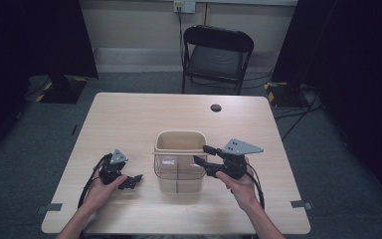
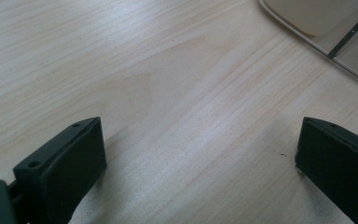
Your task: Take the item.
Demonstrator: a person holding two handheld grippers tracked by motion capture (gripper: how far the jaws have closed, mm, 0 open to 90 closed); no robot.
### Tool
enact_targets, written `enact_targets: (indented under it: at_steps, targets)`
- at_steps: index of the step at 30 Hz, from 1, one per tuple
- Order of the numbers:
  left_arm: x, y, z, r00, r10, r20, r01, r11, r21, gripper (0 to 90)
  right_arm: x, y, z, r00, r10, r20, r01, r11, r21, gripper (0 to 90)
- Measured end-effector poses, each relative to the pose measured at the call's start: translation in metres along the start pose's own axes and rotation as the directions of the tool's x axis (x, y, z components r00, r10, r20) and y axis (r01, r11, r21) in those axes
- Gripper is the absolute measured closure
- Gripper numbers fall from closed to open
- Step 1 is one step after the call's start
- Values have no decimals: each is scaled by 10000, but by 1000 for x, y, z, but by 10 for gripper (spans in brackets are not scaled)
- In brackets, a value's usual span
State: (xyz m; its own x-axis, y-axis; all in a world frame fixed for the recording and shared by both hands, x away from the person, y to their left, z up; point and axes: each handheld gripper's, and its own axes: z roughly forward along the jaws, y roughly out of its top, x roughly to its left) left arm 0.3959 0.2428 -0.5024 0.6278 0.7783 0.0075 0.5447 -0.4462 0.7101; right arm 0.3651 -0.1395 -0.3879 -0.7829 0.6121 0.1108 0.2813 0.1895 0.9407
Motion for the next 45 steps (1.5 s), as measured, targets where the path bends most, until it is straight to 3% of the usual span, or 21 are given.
enact_targets:
  at_steps: [45]
  targets:
    - [0, 0, 0, 10000, -12, 10, 12, 10000, -18, 9, -7, 5, 7, 9998, 151, -88, -152, 9999, -81, 503]
